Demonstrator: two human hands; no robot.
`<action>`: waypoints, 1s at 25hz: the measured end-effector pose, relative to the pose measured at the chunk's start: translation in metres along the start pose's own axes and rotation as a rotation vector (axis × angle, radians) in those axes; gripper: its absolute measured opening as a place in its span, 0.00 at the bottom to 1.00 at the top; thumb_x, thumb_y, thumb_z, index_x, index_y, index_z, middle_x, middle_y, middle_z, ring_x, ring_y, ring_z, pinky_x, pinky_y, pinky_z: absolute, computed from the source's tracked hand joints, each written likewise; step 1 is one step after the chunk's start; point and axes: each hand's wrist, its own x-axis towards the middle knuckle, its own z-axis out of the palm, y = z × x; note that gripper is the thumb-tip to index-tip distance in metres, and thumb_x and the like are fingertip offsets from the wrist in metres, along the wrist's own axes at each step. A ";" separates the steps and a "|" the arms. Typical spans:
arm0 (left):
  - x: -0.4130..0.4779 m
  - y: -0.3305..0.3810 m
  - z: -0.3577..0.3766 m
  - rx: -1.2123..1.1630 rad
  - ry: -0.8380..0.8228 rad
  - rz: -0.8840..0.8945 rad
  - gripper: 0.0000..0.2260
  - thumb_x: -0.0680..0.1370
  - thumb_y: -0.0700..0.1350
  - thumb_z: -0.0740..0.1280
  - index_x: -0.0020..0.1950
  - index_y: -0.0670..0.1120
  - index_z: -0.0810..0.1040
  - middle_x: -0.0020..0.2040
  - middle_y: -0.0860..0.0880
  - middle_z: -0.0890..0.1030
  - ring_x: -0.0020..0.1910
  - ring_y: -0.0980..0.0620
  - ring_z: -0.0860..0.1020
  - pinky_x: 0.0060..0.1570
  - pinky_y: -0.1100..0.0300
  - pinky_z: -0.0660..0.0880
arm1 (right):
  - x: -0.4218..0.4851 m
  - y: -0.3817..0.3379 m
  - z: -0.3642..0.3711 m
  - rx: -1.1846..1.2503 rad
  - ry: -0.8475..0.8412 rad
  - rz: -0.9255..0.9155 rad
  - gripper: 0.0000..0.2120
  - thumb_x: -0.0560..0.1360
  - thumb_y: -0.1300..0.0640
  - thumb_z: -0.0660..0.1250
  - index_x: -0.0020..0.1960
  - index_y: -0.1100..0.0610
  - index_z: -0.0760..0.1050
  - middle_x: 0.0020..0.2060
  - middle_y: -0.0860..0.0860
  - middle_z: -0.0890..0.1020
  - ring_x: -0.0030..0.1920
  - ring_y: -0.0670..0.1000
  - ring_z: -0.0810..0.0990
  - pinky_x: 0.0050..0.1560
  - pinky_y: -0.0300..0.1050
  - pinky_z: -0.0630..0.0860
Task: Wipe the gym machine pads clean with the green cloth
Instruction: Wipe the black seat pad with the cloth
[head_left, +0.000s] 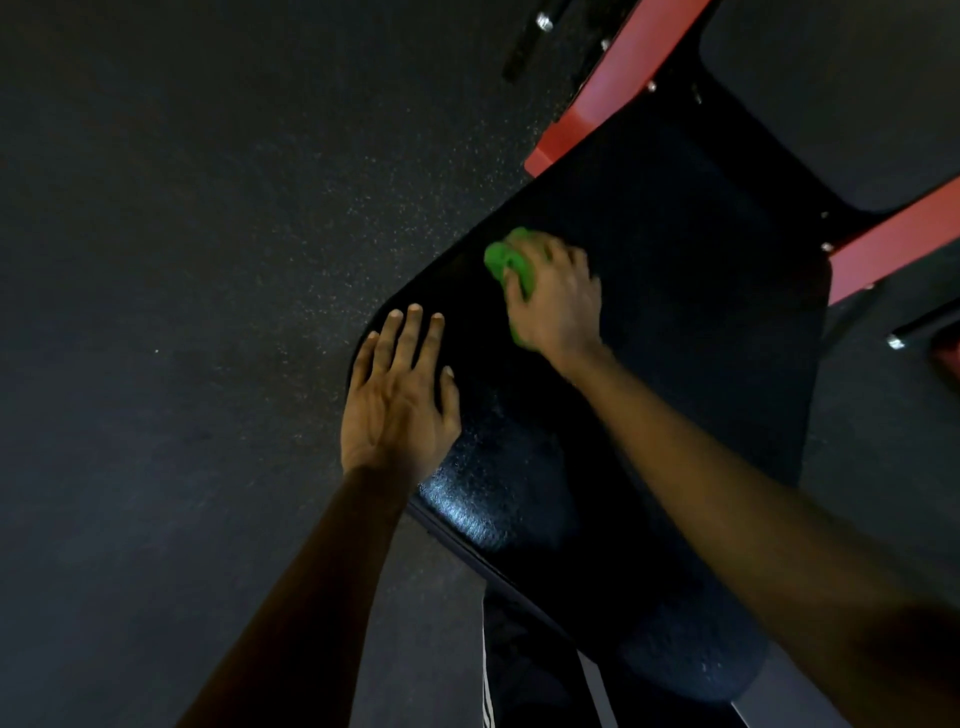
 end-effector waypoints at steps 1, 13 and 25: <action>0.000 0.000 0.001 0.003 0.000 0.001 0.26 0.82 0.52 0.54 0.80 0.47 0.60 0.80 0.46 0.60 0.80 0.47 0.55 0.78 0.50 0.54 | 0.030 -0.001 0.001 0.008 -0.008 0.084 0.21 0.80 0.48 0.61 0.72 0.44 0.69 0.70 0.50 0.72 0.67 0.58 0.70 0.60 0.61 0.73; 0.000 0.000 0.002 0.016 -0.001 0.001 0.26 0.83 0.52 0.53 0.80 0.47 0.59 0.80 0.46 0.59 0.80 0.48 0.55 0.78 0.49 0.53 | 0.082 0.006 -0.001 -0.022 -0.057 0.037 0.21 0.80 0.48 0.61 0.72 0.44 0.69 0.70 0.50 0.72 0.67 0.58 0.70 0.63 0.61 0.73; -0.001 -0.002 0.001 -0.013 -0.008 -0.001 0.26 0.82 0.52 0.53 0.81 0.48 0.58 0.81 0.47 0.58 0.80 0.49 0.54 0.78 0.51 0.52 | 0.065 0.010 -0.002 -0.003 -0.053 -0.083 0.21 0.80 0.46 0.60 0.72 0.43 0.69 0.70 0.49 0.72 0.65 0.59 0.72 0.59 0.60 0.76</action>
